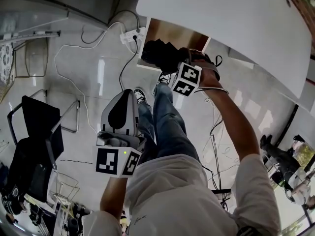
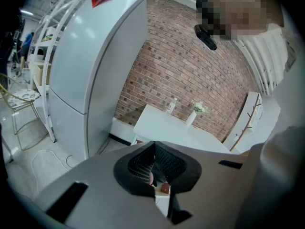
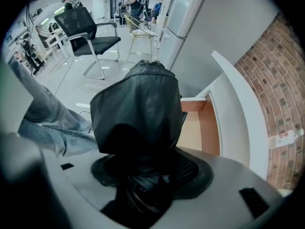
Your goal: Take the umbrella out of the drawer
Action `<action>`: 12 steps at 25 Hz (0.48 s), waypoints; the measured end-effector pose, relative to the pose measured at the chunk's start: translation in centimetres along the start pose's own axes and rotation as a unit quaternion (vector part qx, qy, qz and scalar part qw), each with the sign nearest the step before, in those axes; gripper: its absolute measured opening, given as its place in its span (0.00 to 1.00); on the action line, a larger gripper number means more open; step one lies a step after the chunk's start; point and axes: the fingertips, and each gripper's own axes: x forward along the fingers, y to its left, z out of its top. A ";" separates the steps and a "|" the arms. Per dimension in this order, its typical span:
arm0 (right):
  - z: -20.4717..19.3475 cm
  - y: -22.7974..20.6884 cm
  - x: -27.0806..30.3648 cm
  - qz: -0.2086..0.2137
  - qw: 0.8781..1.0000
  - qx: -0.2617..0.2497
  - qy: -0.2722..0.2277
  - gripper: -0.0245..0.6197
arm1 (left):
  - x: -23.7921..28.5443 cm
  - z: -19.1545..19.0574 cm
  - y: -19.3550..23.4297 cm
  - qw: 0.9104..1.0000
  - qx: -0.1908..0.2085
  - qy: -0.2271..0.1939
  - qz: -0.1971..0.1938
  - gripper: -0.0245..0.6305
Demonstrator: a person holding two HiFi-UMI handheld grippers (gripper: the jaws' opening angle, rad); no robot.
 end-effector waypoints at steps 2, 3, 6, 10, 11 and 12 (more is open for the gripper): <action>0.1 0.1 -0.6 -0.001 1.000 0.004 -0.001 0.44 | -0.5 0.2 -0.2 1.000 0.003 0.000 -0.001 0.06; 0.1 0.1 -0.8 -0.002 1.000 0.007 -0.003 0.44 | -0.6 0.2 -0.3 1.000 0.003 0.001 -0.001 0.06; 0.4 0.1 -1.6 -0.004 1.000 0.018 -0.010 0.44 | -1.0 0.3 -0.2 1.000 0.001 0.001 -0.001 0.06; 0.9 0.5 -2.7 -0.005 0.999 0.029 -0.015 0.44 | -1.9 0.6 -0.4 1.000 0.001 -0.003 -0.002 0.06; 1.0 0.5 -3.1 -0.006 0.999 0.032 -0.016 0.44 | -2.1 0.8 -0.6 1.000 0.002 -0.005 -0.004 0.06; 1.1 0.5 -3.4 -0.008 0.999 0.035 -0.016 0.44 | -2.4 1.0 -0.8 1.000 0.003 -0.006 -0.006 0.06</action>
